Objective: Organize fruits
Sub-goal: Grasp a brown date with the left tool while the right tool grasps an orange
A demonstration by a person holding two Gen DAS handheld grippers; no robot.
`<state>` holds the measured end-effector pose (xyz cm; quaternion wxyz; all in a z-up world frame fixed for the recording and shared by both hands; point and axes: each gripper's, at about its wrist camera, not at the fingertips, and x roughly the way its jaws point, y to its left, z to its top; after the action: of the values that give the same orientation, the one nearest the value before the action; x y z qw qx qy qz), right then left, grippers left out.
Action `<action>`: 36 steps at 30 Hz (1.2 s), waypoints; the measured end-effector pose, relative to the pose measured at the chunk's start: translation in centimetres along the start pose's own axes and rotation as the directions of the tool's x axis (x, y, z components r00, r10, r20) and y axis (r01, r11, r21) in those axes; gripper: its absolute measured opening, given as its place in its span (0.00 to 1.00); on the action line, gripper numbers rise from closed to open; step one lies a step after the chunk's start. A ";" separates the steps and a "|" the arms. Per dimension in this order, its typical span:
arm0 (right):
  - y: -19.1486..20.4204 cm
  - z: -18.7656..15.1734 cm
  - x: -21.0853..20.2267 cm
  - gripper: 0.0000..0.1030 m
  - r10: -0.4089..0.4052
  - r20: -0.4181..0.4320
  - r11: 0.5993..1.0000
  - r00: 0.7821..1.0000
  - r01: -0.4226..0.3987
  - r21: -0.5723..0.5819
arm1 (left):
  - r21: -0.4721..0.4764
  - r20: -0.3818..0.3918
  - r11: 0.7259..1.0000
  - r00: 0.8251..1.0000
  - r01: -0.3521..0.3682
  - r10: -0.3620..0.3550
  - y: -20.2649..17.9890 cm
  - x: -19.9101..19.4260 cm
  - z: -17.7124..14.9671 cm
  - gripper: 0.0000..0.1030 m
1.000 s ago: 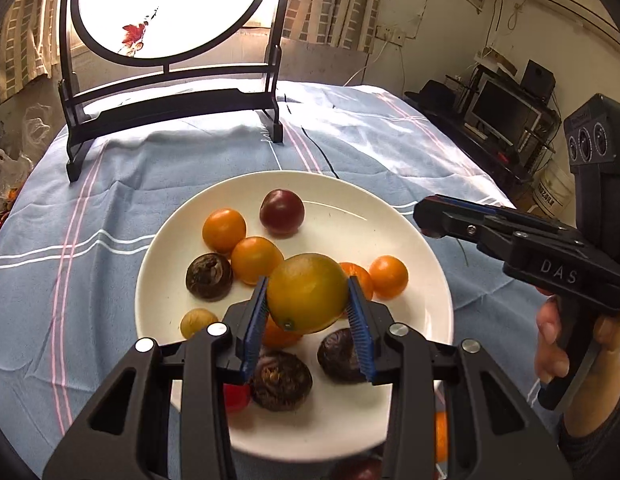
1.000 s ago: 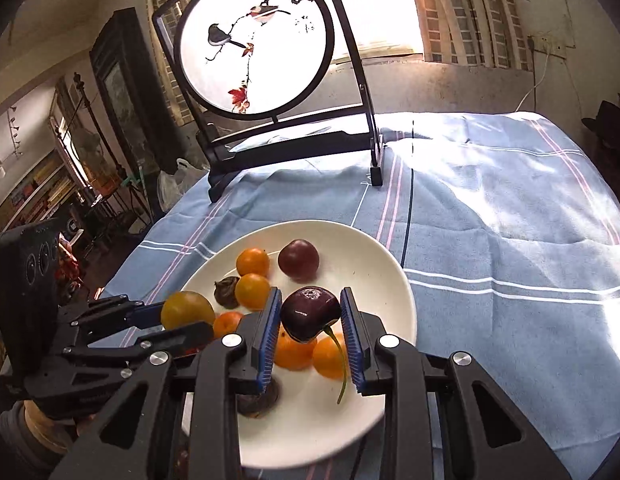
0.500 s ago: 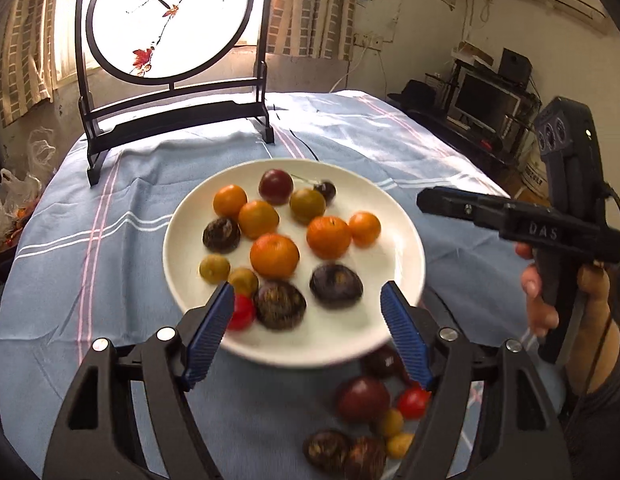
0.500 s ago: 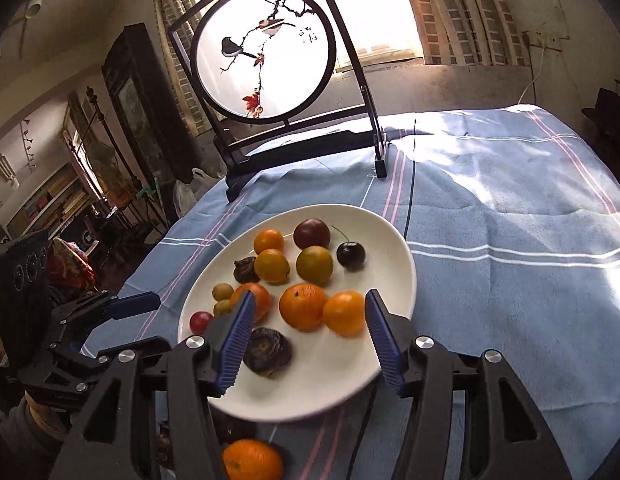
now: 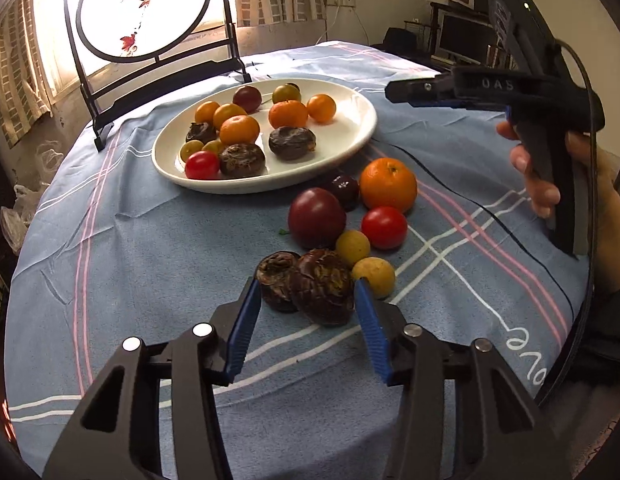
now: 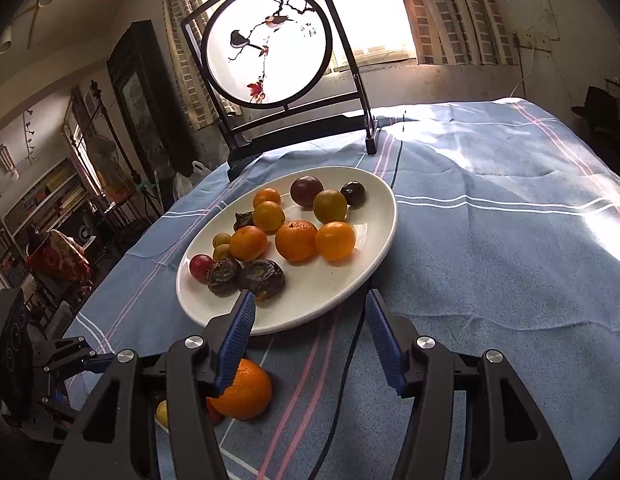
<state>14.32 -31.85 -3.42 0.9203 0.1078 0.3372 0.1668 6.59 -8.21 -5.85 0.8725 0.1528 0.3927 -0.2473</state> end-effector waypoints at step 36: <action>-0.2 -0.3 0.2 0.56 0.016 -0.018 1.000 1.000 -0.016 -0.001 | -0.123 -0.060 0.992 0.998 -0.009 0.001 1.9 0.3 -2.6 0.64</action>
<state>14.33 -31.93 -3.82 0.9158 0.1086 0.3446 0.1755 6.18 -5.51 -7.62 0.8689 0.1068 0.4326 -0.2157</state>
